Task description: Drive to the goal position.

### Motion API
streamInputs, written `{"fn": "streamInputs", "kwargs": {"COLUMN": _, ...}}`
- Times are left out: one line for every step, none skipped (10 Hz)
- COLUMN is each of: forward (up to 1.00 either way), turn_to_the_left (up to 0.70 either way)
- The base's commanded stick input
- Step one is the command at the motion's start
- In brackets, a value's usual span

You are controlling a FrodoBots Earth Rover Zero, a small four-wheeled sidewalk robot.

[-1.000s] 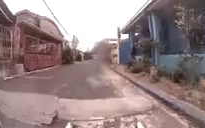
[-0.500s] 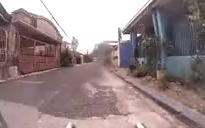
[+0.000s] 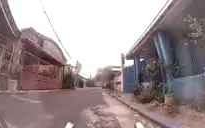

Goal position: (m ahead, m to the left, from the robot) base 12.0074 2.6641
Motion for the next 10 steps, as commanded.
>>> {"fn": "streamInputs", "kwargs": {"forward": 0.8, "turn_to_the_left": 0.0}}
{"fn": "streamInputs", "kwargs": {"forward": 0.8, "turn_to_the_left": 0.0}}
{"fn": "streamInputs", "kwargs": {"forward": 0.8, "turn_to_the_left": 0.0}}
{"fn": "streamInputs", "kwargs": {"forward": 0.79, "turn_to_the_left": 0.0}}
{"fn": "streamInputs", "kwargs": {"forward": 0.79, "turn_to_the_left": 0.0}}
{"fn": "streamInputs", "kwargs": {"forward": 0.79, "turn_to_the_left": 0.0}}
{"fn": "streamInputs", "kwargs": {"forward": 0.8, "turn_to_the_left": 0.0}}
{"fn": "streamInputs", "kwargs": {"forward": 0.79, "turn_to_the_left": 0.0}}
{"fn": "streamInputs", "kwargs": {"forward": 0.79, "turn_to_the_left": 0.0}}
{"fn": "streamInputs", "kwargs": {"forward": 0.79, "turn_to_the_left": 0.0}}
